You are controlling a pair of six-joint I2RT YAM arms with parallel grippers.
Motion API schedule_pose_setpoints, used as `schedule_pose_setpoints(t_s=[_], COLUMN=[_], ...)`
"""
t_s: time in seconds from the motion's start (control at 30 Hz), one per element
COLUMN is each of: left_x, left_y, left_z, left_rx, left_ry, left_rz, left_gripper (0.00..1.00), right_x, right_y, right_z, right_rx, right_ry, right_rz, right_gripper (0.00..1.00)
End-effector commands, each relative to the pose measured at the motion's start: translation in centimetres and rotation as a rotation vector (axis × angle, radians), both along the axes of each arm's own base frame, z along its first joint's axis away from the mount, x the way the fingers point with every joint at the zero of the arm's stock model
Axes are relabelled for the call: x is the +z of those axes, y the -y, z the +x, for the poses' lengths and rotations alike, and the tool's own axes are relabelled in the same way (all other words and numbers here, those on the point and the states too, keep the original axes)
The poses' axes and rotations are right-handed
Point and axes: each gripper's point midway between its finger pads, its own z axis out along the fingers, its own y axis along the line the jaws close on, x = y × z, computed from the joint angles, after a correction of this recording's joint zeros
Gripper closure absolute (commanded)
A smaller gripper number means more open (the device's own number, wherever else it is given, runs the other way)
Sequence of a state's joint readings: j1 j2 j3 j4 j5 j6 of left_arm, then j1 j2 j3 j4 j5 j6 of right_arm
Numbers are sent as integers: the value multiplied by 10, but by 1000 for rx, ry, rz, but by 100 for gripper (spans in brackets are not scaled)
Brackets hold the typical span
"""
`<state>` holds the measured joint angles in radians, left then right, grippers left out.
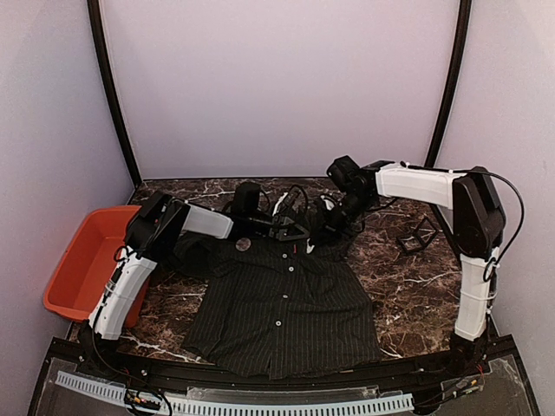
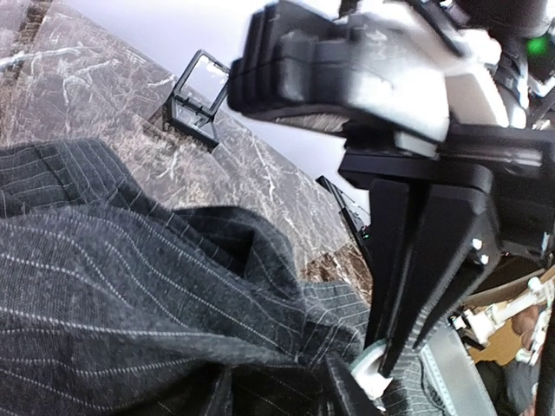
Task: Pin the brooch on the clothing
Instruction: Cross the brooch on the flattened clothing, then pin the brooch to the flattened clothing.
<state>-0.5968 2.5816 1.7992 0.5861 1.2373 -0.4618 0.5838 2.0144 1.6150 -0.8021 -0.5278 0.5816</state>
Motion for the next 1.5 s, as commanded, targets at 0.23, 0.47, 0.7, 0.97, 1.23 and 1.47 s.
schedule_pose_setpoints(t_s=[0.23,0.47,0.7,0.97,1.23,1.47], left_x=[79,57,26,31,14,6], left_y=[-20,-23,-22,-18,-12,-9], left_z=[-21,-22,-21,-28,-20,-19], left_rx=[-90,-51,9,0,63,63], left_ry=[91,65,191,204,261,263], left_rz=[-122,-51,147,120,208,231], left_gripper=[36,27,2,1,1,19], right_x=[25,35,36,35,40,46], right_y=[5,9,21,23,21,18], right_z=[4,7,14,15,12,10], right_rx=[-41,-63,-112,-122,-115,-105], right_ry=[-14,-18,-19,-24,-31,-33], right_rz=[147,166,144,137,157,182], right_gripper=[100,100,100,100,100,100])
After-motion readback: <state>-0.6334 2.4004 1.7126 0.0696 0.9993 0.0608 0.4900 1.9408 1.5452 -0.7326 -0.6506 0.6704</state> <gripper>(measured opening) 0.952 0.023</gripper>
